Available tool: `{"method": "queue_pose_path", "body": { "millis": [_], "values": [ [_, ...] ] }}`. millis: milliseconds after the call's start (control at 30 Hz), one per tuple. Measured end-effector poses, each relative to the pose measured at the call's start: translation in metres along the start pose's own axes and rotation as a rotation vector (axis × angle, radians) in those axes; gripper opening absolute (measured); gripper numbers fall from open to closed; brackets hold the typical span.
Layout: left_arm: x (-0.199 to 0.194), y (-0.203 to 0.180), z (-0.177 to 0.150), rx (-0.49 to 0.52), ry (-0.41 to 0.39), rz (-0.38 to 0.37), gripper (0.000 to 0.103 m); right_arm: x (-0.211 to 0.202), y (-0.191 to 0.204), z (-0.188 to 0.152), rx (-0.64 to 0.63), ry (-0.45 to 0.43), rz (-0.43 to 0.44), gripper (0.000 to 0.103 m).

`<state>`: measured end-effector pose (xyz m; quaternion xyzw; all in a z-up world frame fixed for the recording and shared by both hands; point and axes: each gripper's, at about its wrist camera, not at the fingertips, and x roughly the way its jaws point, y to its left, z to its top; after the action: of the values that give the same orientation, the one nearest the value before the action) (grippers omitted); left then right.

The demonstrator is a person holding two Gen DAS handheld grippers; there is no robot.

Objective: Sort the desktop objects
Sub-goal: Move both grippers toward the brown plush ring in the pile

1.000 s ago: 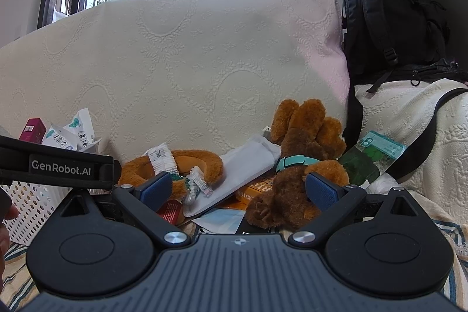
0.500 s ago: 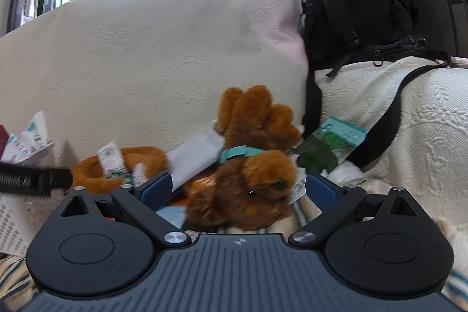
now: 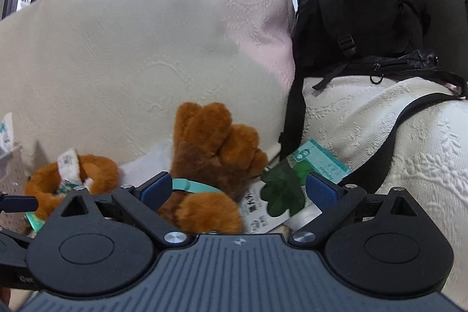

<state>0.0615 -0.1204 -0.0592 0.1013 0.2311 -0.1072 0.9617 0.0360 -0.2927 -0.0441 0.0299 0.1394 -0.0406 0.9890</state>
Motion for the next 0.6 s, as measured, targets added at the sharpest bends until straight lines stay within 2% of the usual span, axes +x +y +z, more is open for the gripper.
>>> {"method": "queue_pose_path", "body": {
  "millis": [133,233,400,600],
  "values": [
    [0.012,-0.014,-0.002,0.035,0.009,-0.013,0.103,0.012,-0.014,0.0,0.014,0.033,0.006,0.098],
    [0.014,-0.008,-0.008,0.036,0.007,0.018,0.103,0.014,-0.011,-0.002,0.006,0.021,0.024,0.098],
    [0.008,0.027,-0.007,-0.013,-0.009,0.089,0.103,0.018,0.015,-0.001,-0.039,-0.005,0.08,0.098],
    [0.002,0.071,0.004,-0.067,-0.011,0.163,0.103,0.027,0.065,0.006,-0.128,-0.024,0.187,0.098]
  ]
}}
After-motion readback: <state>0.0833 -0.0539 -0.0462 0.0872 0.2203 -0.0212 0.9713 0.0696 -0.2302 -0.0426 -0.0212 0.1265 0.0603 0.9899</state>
